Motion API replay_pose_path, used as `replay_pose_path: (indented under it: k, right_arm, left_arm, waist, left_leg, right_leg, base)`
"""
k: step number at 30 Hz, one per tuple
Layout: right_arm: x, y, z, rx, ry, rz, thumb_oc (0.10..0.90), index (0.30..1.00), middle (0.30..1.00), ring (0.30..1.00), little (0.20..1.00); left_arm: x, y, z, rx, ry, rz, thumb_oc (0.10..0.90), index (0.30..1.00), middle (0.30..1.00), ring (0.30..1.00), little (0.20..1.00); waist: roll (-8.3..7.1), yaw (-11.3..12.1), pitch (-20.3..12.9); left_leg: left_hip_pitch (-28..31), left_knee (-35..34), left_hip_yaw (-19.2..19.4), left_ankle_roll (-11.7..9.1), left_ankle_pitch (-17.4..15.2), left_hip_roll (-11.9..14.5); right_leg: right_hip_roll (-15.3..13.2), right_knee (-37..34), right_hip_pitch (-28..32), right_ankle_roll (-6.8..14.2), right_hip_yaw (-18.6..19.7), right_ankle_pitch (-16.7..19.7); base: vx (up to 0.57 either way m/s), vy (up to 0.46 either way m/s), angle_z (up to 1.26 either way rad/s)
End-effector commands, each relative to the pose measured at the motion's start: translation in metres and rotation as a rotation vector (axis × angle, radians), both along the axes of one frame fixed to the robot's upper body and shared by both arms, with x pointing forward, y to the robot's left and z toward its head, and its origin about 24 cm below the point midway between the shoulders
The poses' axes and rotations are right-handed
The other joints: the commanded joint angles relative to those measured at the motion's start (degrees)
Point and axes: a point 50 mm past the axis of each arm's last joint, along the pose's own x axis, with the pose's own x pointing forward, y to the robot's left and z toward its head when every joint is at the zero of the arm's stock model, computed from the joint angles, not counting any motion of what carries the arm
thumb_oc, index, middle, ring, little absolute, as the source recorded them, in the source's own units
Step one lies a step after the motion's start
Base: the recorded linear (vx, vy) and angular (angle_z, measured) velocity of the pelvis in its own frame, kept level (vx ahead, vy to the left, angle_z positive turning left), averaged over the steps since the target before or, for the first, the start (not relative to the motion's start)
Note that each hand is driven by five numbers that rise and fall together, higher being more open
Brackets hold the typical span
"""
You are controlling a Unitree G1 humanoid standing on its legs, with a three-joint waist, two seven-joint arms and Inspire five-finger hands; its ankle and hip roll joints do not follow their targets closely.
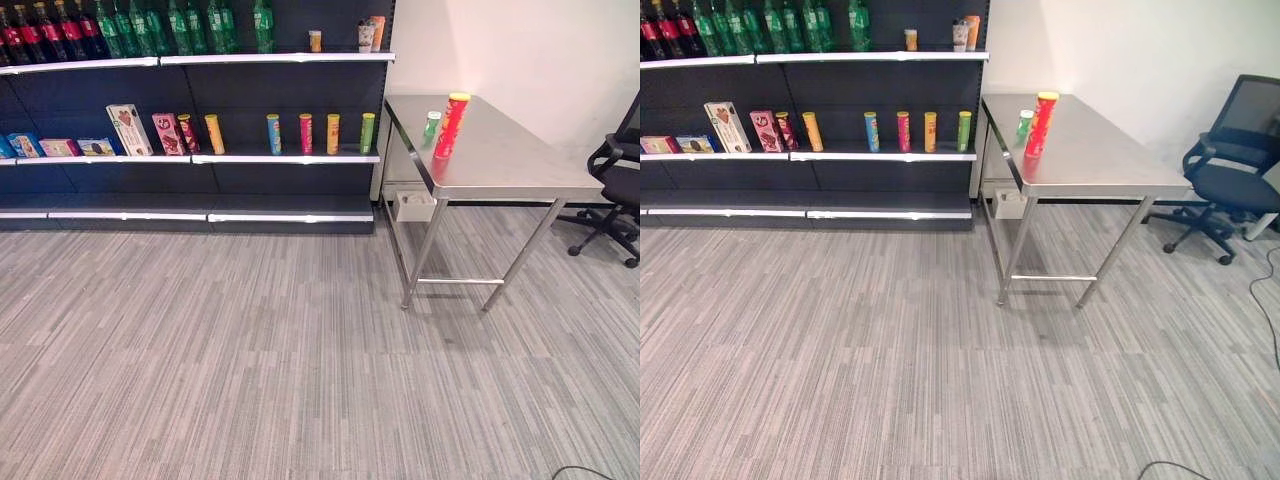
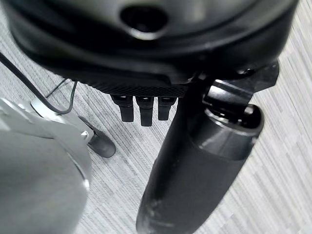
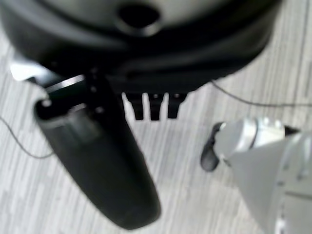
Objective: Put the goods on the table back onto the shelves and tidy them up.
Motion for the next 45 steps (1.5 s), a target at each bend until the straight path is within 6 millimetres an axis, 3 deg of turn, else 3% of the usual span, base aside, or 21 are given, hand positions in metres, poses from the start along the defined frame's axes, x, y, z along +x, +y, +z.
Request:
replay_pose_path:
  k: [1, 13, 32, 34, 35, 36, 38, 39, 42, 43, 45]
  right_arm:
    - [0.013, 0.008, -0.001, -0.001, 0.0, 0.032, 0.8, 0.9, 0.9, 0.9, 0.9]
    - [0.026, 0.008, -0.001, -0.003, -0.029, 0.217, 0.8, 0.9, 0.9, 0.9, 0.9]
    - [0.031, 0.008, 0.0, -0.003, -0.04, 0.306, 0.8, 0.9, 0.9, 0.9, 0.9]
    - [0.041, 0.006, 0.001, -0.019, -0.06, 0.328, 0.8, 0.9, 0.9, 0.9, 0.9]
    - [0.042, 0.007, 0.001, -0.019, -0.061, 0.328, 0.8, 0.9, 0.9, 0.9, 0.9]
    - [0.047, 0.005, 0.002, -0.029, -0.072, 0.337, 0.8, 0.9, 0.9, 0.9, 0.9]
    - [0.055, -0.002, 0.004, -0.057, -0.074, 0.346, 0.8, 0.9, 0.9, 0.9, 0.9]
    - [0.055, -0.006, 0.006, -0.069, -0.056, 0.367, 0.8, 0.9, 0.9, 0.9, 0.9]
    - [0.053, -0.007, 0.006, -0.067, -0.048, 0.371, 0.8, 0.9, 0.9, 0.9, 0.9]
    - [0.056, -0.005, 0.005, -0.059, -0.063, 0.362, 0.8, 0.9, 0.9, 0.9, 0.9]
    - [0.062, -0.003, 0.006, -0.072, -0.078, 0.37, 0.8, 0.9, 0.9, 0.9, 0.9]
  left_arm:
    - [0.019, 0.004, 0.003, 0.037, -0.059, -0.012, 0.8, 0.9, 0.9, 0.9, 0.9]
    - [0.015, -0.008, 0.0, -0.015, -0.041, -0.171, 0.8, 0.9, 0.9, 0.9, 0.9]
    - [0.013, -0.008, 0.0, -0.02, -0.04, -0.168, 0.8, 0.9, 0.9, 0.9, 0.9]
    - [0.023, -0.008, 0.001, -0.009, -0.067, -0.139, 0.8, 0.9, 0.9, 0.9, 0.9]
    - [0.024, -0.008, 0.001, -0.008, -0.069, -0.139, 0.8, 0.9, 0.9, 0.9, 0.9]
    - [0.032, -0.008, 0.002, -0.003, -0.094, -0.123, 0.8, 0.9, 0.9, 0.9, 0.9]
    - [0.046, -0.007, 0.004, 0.008, -0.135, -0.092, 0.8, 0.9, 0.9, 0.9, 0.9]
    - [0.057, -0.006, 0.006, 0.016, -0.171, -0.088, 0.8, 0.9, 0.9, 0.9, 0.9]
    - [0.058, -0.006, 0.007, 0.017, -0.178, -0.095, 0.8, 0.9, 0.9, 0.9, 0.9]
    - [0.06, -0.008, 0.007, 0.013, -0.176, -0.08, 0.8, 0.9, 0.9, 0.9, 0.9]
    - [0.059, -0.011, 0.006, 0.007, -0.169, -0.034, 0.8, 0.9, 0.9, 0.9, 0.9]
  waist:
    - [-1.06, -0.7, -1.1]
    - [-0.6, -0.6, -0.9]
    - [-0.44, -0.2, -0.3]
    - [-1.83, 0.0, 2.4]
    - [-1.81, -0.1, 2.4]
    - [-2.24, 0.1, 3.9]
    - [-2.25, 0.4, 5.7]
    - [-2.58, 0.9, 6.0]
    - [-2.76, 1.1, 5.9]
    - [-1.97, 1.6, 6.3]
    - [-1.16, 2.1, 6.9]
  left_leg:
    - [0.6, -2.3, 1.1, -1.8, -1.8, 0.8]
    - [0.7, -2.4, 0.7, -1.7, -1.8, 0.8]
    - [1.3, -2.3, 0.1, -1.8, -2.1, 0.9]
    - [-4.1, 8.1, 1.2, -2.3, -4.5, 1.0]
    - [-4.8, 9.2, 1.1, -2.3, -5.1, 1.1]
    - [-8.7, 15.1, 1.5, -3.2, -5.9, 1.3]
    - [-13.9, 22.4, 0.8, -4.7, -3.9, 2.8]
    - [-16.3, 21.5, 1.3, -4.8, -3.2, 5.6]
    - [-16.7, 19.1, 0.8, -4.6, -2.4, 7.3]
    - [-17.3, 8.7, -1.0, -6.1, 5.3, 13.1]
    - [-19.7, 1.4, -2.5, -7.4, 8.5, 15.9]
  right_leg:
    - [-2.0, -9.9, 3.2, 5.4, 0.7, 5.4]
    - [-2.1, -9.6, 3.3, 5.4, 0.5, 5.4]
    - [-1.9, -9.8, 4.0, 5.2, 0.0, 5.0]
    - [-3.1, -8.7, 3.6, 4.7, -0.2, 4.5]
    - [-3.0, -8.6, 3.3, 4.7, -0.2, 4.5]
    - [-3.5, -7.8, 3.0, 4.2, -0.5, 4.1]
    - [-3.5, -7.2, 2.7, 3.6, -1.1, 3.5]
    - [-4.1, -7.2, 3.3, 3.8, -1.7, 2.9]
    - [-4.5, -7.0, 3.4, 4.1, -1.5, 2.7]
    - [-5.0, -6.3, 3.8, 5.0, -0.8, 0.5]
    - [-5.6, -5.3, 5.0, 5.5, 0.4, -2.1]
  base:
    - [0.0, 0.0, 0.0]
    - [0.0, 0.0, 0.0]
    - [0.0, -0.005, 0.01]
    - [-0.12, -0.051, 0.04]
    - [-0.15, -0.037, 0.17]
    - [-0.12, -0.021, 0.17]
    - [-0.05, 0.018, 0.33]
    - [0.08, 0.061, 0.24]
    - [0.2, 0.146, 0.04]
    - [0.35, 0.331, 0.03]
    - [0.33, 0.305, -0.05]
